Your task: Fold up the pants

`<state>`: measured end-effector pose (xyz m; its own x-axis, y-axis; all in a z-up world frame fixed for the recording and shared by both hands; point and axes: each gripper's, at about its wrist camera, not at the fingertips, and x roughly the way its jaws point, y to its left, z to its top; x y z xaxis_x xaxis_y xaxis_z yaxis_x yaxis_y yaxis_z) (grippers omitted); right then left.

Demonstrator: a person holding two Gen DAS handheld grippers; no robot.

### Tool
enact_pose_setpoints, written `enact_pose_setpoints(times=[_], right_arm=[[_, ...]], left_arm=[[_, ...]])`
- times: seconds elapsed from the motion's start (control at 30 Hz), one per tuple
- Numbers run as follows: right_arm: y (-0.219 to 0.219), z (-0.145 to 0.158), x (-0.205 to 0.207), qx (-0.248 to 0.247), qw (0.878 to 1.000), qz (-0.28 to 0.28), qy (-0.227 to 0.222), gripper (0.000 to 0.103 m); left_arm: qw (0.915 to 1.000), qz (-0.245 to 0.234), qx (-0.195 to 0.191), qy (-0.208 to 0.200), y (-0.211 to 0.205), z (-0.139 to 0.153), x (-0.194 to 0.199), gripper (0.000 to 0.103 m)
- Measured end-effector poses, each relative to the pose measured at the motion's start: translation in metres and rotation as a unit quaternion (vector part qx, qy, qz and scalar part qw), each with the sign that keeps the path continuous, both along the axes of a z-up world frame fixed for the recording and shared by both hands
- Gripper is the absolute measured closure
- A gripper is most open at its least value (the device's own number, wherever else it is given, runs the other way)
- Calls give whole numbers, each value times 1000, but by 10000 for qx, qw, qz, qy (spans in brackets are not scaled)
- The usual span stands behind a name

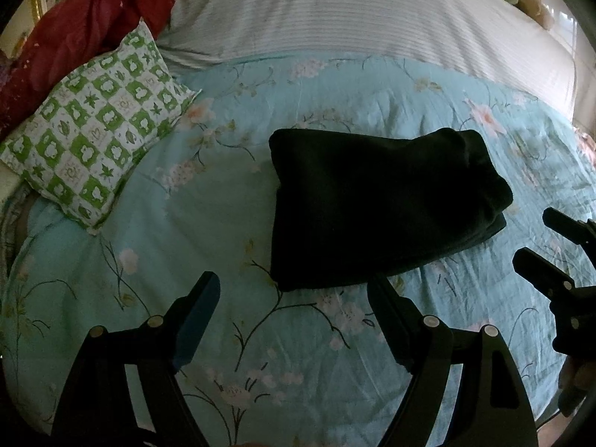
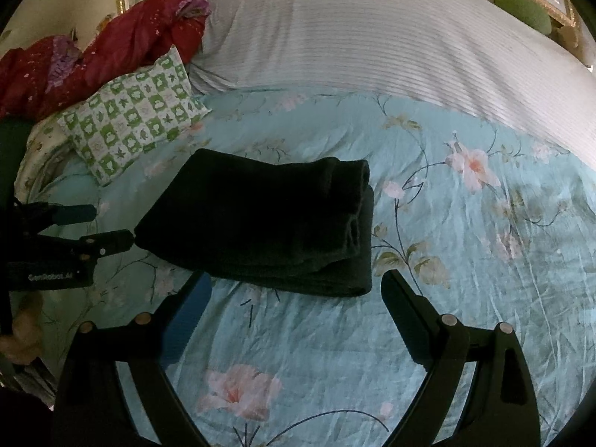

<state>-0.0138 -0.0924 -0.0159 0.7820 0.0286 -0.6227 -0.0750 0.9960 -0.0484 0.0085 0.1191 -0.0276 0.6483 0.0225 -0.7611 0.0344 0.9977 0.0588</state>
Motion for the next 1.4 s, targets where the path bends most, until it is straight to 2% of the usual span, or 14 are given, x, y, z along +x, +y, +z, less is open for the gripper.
enact_pose_setpoints(times=[1.4], right_arm=[[0, -10, 16, 41, 9998, 89, 177, 10]], left_arm=[[9999, -3, 0, 102, 3, -7, 11, 20]])
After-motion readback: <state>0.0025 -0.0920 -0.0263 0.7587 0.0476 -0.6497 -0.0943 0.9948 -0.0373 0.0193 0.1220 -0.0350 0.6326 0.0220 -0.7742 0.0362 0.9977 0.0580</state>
